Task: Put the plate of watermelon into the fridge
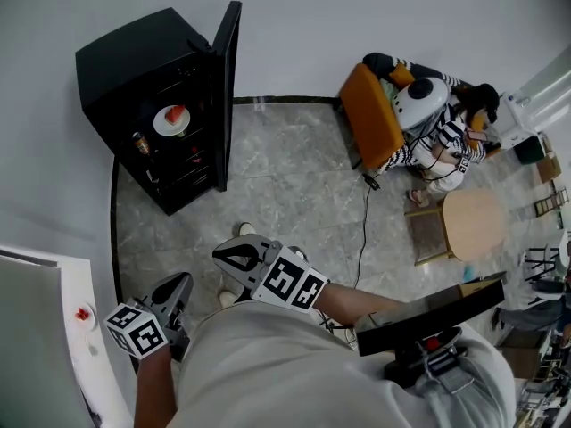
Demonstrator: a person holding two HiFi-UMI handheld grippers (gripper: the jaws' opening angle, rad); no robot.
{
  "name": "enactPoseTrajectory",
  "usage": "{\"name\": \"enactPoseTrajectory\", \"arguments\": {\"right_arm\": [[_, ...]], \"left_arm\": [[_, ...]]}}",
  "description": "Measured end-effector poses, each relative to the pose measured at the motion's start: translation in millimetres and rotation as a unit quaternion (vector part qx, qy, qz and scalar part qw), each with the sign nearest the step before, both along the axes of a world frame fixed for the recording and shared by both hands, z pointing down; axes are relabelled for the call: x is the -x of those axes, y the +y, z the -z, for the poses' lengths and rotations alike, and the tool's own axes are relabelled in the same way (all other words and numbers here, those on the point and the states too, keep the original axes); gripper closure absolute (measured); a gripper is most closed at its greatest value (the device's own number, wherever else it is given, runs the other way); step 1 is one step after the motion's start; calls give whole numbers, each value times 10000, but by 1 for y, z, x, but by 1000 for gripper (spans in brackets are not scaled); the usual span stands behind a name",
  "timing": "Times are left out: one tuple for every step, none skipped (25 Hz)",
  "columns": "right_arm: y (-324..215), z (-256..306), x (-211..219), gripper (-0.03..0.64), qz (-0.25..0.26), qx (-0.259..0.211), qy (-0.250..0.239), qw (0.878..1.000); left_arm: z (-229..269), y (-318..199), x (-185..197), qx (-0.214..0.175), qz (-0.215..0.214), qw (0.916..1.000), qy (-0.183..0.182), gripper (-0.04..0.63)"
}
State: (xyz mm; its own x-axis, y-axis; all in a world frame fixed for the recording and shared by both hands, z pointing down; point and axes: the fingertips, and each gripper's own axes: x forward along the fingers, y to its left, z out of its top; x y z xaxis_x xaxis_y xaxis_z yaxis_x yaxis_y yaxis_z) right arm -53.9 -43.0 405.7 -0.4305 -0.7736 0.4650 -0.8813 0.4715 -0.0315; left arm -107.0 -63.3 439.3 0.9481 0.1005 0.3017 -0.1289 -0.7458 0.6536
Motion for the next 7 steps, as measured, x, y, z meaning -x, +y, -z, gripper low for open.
{"name": "enactPoseTrajectory", "arguments": {"right_arm": [[0,0,0,601,3,7,0,10000],[-1,-1,-1,601,3,13,-1,10000],[-2,-1,-2,601,2,17,-3,10000],[-4,-1,-3,601,1,20,-3,10000],[-5,-1,-4,601,1,22,-2,10000],[-7,-1,-6,601,0,25,1,10000],[-8,-1,-7,601,0,27,4,10000]], "left_arm": [[-1,-1,-1,8,2,10000,-3,583],[-1,-2,-1,16,2,10000,-7,583],[-1,-3,-2,22,2,10000,-13,583],[-2,-4,-3,24,1,10000,-19,583],[-2,-6,-5,22,0,10000,-25,583],[-2,-7,-6,20,-2,10000,-29,583],[-2,-9,-8,17,-4,10000,-33,583]]}}
